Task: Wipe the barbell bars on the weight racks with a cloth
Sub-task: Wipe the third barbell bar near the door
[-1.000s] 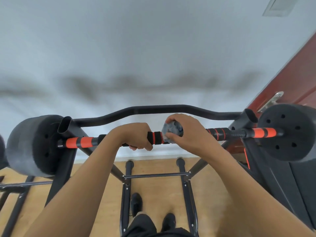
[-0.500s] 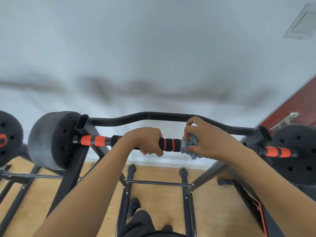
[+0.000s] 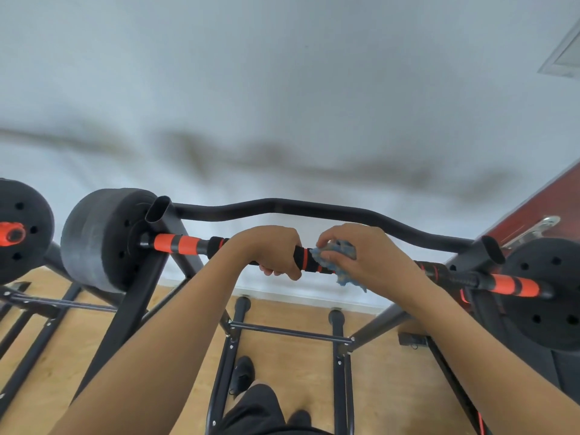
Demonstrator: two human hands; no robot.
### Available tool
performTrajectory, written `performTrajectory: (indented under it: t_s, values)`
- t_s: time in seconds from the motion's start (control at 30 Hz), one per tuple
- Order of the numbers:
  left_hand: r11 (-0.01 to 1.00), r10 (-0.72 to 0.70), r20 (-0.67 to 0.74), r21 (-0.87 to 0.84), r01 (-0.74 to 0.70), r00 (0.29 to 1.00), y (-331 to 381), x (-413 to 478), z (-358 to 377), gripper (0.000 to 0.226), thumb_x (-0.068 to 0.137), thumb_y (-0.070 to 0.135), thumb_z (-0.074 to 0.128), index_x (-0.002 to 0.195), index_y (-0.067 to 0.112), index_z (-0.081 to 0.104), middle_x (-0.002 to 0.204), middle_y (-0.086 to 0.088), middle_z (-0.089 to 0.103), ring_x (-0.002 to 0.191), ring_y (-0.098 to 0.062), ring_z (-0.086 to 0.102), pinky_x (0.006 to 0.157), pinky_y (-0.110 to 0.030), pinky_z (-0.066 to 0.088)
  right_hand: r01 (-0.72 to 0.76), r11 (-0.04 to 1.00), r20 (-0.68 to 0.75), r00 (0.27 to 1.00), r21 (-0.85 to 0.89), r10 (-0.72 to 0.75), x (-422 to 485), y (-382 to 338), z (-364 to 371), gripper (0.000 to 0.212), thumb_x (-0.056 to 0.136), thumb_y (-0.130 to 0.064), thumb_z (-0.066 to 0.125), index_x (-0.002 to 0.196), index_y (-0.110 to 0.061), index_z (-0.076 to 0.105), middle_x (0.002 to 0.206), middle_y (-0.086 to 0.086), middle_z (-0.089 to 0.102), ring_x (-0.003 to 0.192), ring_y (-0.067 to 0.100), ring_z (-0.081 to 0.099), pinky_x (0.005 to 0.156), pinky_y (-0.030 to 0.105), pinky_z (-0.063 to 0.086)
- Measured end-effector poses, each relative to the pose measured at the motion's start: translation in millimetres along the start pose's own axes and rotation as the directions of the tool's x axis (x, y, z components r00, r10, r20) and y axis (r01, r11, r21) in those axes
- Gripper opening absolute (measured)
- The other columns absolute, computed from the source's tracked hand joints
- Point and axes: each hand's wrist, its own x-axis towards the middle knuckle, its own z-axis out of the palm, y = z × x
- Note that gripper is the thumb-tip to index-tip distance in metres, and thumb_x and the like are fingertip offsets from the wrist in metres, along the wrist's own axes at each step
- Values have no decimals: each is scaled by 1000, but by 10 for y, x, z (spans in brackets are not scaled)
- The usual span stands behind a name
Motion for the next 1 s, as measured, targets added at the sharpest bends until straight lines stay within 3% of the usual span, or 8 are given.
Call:
performTrajectory:
  t_s: [0.13, 0.23, 0.3, 0.43, 0.53, 0.7, 0.87, 1.0]
  values:
    - [994, 106, -150, 43, -101, 983, -15, -85, 35, 49, 77, 60, 85, 110, 29, 64, 94, 8, 70, 76, -12, 68, 70, -24, 57, -20, 975, -91, 996, -221, -1, 76, 1, 246, 21, 100, -42, 56, 108, -32, 73, 95, -11, 56, 83, 11, 57, 77, 34, 55]
    - [921, 204, -379, 387, -46, 903, -13, -201, 184, 41, 86, 71, 67, 98, 33, 54, 81, 13, 61, 75, -11, 60, 66, -26, 41, -1, 952, -179, 982, -307, -56, -5, -28, 342, 21, 101, -42, 53, 98, -26, 66, 89, -10, 51, 70, 13, 56, 65, 33, 55]
    - [900, 205, -419, 435, -3, 884, 0, -217, 280, 38, 94, 68, 56, 96, 30, 49, 73, 12, 56, 66, -13, 58, 62, -28, 38, 22, 944, -230, 968, -329, -103, -95, -38, 447, 16, 100, -38, 54, 94, -24, 59, 83, -10, 49, 61, 14, 53, 54, 33, 54]
    - [914, 133, -373, 404, 32, 918, 33, -146, 263, 37, 93, 65, 56, 95, 28, 50, 72, 9, 57, 60, -11, 54, 62, -30, 47, 25, 957, -318, 940, -290, -121, -240, -17, 592, 15, 97, -28, 62, 85, -21, 56, 76, -11, 46, 55, 13, 47, 43, 27, 45]
    - [940, 70, -292, 341, 35, 954, 46, -82, 221, 33, 89, 61, 67, 91, 30, 54, 74, 9, 61, 63, -9, 57, 62, -28, 45, 32, 946, -288, 949, -323, -130, -334, -14, 628, 12, 92, -26, 70, 85, -22, 60, 78, -11, 52, 57, 10, 49, 44, 24, 45]
    - [978, -20, -85, 204, 37, 996, 72, -45, 48, 19, 84, 35, 76, 79, 24, 61, 68, -2, 70, 54, -15, 65, 54, -25, 50, 15, 998, -354, 935, -62, -36, -133, -82, 417, 14, 95, -36, 67, 88, -24, 64, 78, -11, 62, 71, 9, 60, 69, 25, 54]
    - [991, -8, -38, 134, 13, 999, 82, -70, 18, 20, 86, 23, 76, 76, 22, 59, 59, 2, 62, 50, -13, 61, 52, -22, 48, -92, 969, -195, 980, -230, 47, 157, -225, 442, 14, 97, -38, 59, 94, -24, 62, 81, -9, 60, 76, 13, 61, 80, 35, 57]
    - [995, -2, -26, 104, 4, 1000, 52, -50, 26, 16, 86, 22, 74, 76, 16, 63, 59, 0, 60, 46, -13, 56, 48, -21, 44, 18, 965, -183, 981, -263, -68, -73, -225, 533, 9, 98, -29, 59, 95, -20, 62, 83, -7, 58, 69, 15, 60, 68, 33, 56]
